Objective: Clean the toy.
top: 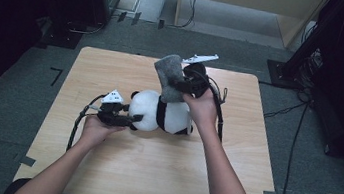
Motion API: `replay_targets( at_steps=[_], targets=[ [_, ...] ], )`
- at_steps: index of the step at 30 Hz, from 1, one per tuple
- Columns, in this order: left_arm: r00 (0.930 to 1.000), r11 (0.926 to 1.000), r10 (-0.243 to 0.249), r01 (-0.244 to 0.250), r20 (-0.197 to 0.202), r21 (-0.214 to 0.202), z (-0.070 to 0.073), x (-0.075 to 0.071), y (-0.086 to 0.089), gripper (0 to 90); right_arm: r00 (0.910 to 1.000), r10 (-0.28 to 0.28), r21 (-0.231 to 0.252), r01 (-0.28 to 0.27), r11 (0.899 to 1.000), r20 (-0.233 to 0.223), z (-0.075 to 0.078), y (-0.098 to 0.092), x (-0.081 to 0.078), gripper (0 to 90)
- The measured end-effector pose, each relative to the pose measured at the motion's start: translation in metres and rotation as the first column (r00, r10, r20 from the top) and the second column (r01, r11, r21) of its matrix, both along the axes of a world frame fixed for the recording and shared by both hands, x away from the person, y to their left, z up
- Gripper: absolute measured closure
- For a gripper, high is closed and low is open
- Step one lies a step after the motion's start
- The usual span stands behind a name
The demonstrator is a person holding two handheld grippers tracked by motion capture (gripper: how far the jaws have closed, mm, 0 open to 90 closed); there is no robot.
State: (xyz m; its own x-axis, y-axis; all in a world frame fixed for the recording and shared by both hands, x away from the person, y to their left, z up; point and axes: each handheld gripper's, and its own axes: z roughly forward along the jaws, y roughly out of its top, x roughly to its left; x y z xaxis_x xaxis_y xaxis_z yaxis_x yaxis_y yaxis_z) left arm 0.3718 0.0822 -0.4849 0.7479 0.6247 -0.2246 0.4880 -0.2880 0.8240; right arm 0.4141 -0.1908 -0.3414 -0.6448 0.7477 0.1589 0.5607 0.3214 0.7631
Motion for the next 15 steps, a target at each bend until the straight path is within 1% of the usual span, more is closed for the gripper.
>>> replay_targets(
  at_steps=[3,5,14,15],
  targets=[
    [1.0000,1.0000,0.002,-0.002,0.001,0.000,0.000,-0.001,0.000,40.1,0.9997,0.021,-0.014,-0.021,1.000,-0.010,-0.001,0.015,0.006,76.6],
    [1.0000,1.0000,0.003,-0.003,0.002,-0.001,0.000,-0.001,0.000,40.1,0.9993,0.037,-0.033,-0.037,0.999,-0.007,-0.002,0.025,0.010,76.6],
    [0.9999,0.9999,0.011,-0.011,0.001,0.003,0.000,-0.002,-0.001,40.1,0.9952,0.088,-0.035,-0.089,0.995,-0.044,-0.015,0.071,0.022,76.6],
    [0.9999,0.9999,0.012,-0.012,0.002,0.004,0.000,-0.002,-0.001,40.2,0.9947,0.094,-0.037,-0.096,0.995,-0.042,-0.017,0.076,0.024,76.6]
  ],
)
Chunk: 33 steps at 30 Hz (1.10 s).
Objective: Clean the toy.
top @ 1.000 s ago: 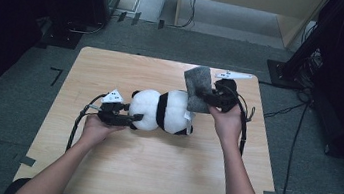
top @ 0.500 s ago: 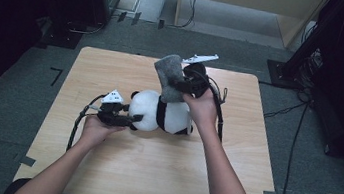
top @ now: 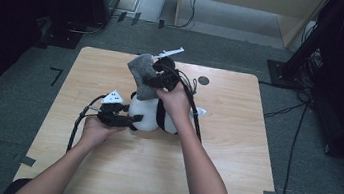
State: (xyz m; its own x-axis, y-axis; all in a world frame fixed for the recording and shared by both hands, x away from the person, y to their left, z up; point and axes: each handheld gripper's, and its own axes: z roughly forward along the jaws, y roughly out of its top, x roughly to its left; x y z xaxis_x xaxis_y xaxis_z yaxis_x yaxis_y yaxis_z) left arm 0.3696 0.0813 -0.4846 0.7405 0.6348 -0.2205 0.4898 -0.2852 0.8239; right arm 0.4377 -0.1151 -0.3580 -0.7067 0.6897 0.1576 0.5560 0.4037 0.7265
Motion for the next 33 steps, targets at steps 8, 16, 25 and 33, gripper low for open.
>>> replay_targets(
  at_steps=[8,16,25,33],
  targets=[
    [1.0000,0.9999,0.007,-0.007,0.002,0.010,0.001,-0.001,-0.001,40.2,0.9986,0.014,-0.021,-0.015,1.000,-0.050,-0.026,0.025,0.007,76.3],
    [0.9999,0.9998,0.015,-0.015,-0.003,0.011,0.000,-0.001,-0.001,40.5,0.9964,-0.014,-0.056,0.009,0.998,-0.084,-0.042,0.021,0.009,76.0],
    [0.9995,0.9997,0.022,-0.022,-0.024,0.007,0.000,0.001,-0.001,41.8,0.9917,-0.093,-0.077,0.087,0.993,-0.089,-0.044,-0.001,0.012,76.0],
    [0.9988,0.9997,0.026,-0.026,-0.041,-0.003,-0.001,0.002,0.000,42.3,0.9811,-0.160,-0.149,0.144,0.978,-0.108,-0.039,-0.037,0.017,76.2]
  ],
)
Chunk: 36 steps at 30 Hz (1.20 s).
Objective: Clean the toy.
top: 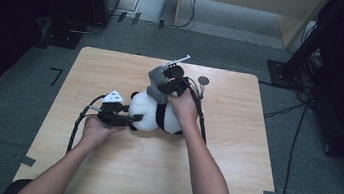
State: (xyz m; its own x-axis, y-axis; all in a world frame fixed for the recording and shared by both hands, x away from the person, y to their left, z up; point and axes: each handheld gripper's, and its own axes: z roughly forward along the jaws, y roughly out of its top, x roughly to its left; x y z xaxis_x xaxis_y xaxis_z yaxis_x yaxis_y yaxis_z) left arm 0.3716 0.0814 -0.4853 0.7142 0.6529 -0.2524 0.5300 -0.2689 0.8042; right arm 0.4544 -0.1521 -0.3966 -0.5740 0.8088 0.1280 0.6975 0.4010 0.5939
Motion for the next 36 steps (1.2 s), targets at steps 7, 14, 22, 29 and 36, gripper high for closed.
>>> replay_targets(
  at_steps=[7,14,22,29,36],
  targets=[
    [1.0000,1.0000,0.001,-0.001,-0.001,-0.002,0.000,0.000,0.000,42.4,0.9993,-0.034,0.019,0.034,0.999,0.014,0.006,-0.027,-0.001,75.9],
    [1.0000,1.0000,0.000,0.000,0.001,-0.007,0.000,0.000,0.000,42.4,0.9967,-0.078,0.041,0.077,0.996,0.020,0.008,-0.055,-0.003,75.4],
    [1.0000,1.0000,-0.001,0.001,0.005,-0.007,0.000,0.000,0.000,42.4,0.9926,-0.120,0.058,0.119,0.991,0.021,0.007,-0.078,-0.006,75.7],
    [1.0000,1.0000,-0.005,0.005,0.007,-0.008,-0.001,0.000,0.001,42.3,0.9855,-0.169,0.050,0.169,0.984,0.008,0.001,-0.100,-0.008,76.2],
    [1.0000,0.9999,-0.005,0.005,0.007,-0.012,-0.001,0.000,0.002,41.9,0.9821,-0.184,0.093,0.179,0.979,0.041,0.019,-0.108,-0.013,76.9]
  ],
)
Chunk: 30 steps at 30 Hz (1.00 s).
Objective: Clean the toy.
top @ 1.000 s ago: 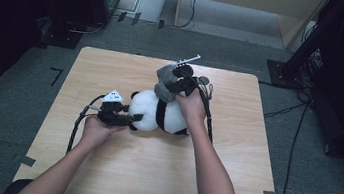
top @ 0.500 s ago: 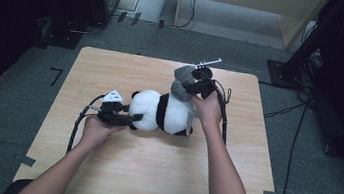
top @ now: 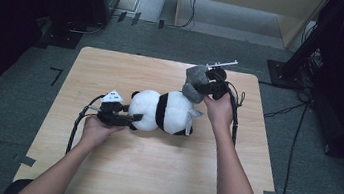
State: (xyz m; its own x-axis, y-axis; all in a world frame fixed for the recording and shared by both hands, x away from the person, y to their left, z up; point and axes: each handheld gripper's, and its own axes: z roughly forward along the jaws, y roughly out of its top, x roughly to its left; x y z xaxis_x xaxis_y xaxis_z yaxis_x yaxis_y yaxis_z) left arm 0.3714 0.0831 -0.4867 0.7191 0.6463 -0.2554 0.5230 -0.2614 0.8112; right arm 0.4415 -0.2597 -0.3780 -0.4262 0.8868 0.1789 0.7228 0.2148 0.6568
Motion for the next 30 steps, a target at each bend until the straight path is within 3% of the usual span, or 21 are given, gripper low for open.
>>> replay_targets(
  at_steps=[7,17,22,27,30],
  targets=[
    [1.0000,1.0000,-0.002,0.002,0.004,0.001,0.000,-0.001,0.001,41.3,0.9958,0.087,0.003,-0.087,0.996,0.029,0.025,0.035,0.002,76.8],
    [1.0000,1.0000,0.002,-0.002,0.009,-0.003,0.000,-0.001,0.000,41.0,0.9773,0.210,0.022,-0.210,0.977,0.032,0.034,0.105,0.011,76.8],
    [1.0000,1.0000,0.001,-0.001,0.009,-0.001,0.000,0.000,0.000,41.0,0.9662,0.258,0.064,-0.258,0.964,0.010,0.027,0.139,0.017,76.7],
    [1.0000,1.0000,0.002,-0.002,0.010,0.003,0.001,0.000,0.000,41.1,0.9544,0.297,0.073,-0.294,0.953,-0.031,0.007,0.166,0.021,76.7],
    [1.0000,1.0000,0.003,-0.003,0.009,0.005,0.001,0.000,0.000,41.2,0.9434,0.326,0.113,-0.318,0.941,-0.062,-0.006,0.176,0.023,76.5]
  ],
)
